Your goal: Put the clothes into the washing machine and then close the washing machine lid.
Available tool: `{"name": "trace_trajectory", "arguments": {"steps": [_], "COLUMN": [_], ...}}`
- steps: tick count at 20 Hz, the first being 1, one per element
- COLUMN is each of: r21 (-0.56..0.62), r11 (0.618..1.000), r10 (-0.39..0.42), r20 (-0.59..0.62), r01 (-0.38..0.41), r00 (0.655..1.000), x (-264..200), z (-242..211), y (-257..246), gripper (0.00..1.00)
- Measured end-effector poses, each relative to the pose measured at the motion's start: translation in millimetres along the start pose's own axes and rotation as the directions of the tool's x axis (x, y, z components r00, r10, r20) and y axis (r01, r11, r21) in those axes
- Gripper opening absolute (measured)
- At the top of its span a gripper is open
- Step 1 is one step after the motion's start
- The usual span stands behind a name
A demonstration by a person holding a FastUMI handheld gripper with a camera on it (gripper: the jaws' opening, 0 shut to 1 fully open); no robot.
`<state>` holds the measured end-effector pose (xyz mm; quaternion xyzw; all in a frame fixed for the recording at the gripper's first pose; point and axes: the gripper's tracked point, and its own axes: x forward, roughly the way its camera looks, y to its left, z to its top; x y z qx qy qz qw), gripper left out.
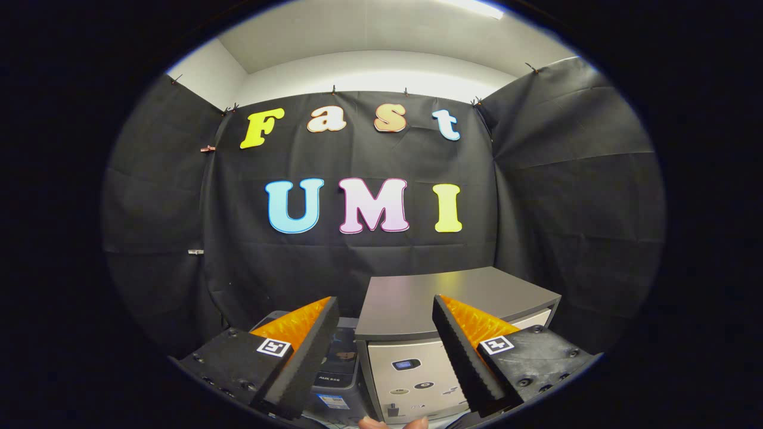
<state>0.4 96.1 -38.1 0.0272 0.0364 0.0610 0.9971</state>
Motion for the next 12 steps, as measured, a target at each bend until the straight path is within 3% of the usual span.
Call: {"name": "trace_trajectory", "arguments": {"steps": [12], "r21": [-0.007], "r11": [1.0], "r10": [0.012], "r20": [0.001], "r01": [-0.012], "r00": [1.0], "x": [-2.5], "z": [0.0], "y": [7.1], "gripper": [0.99]}}
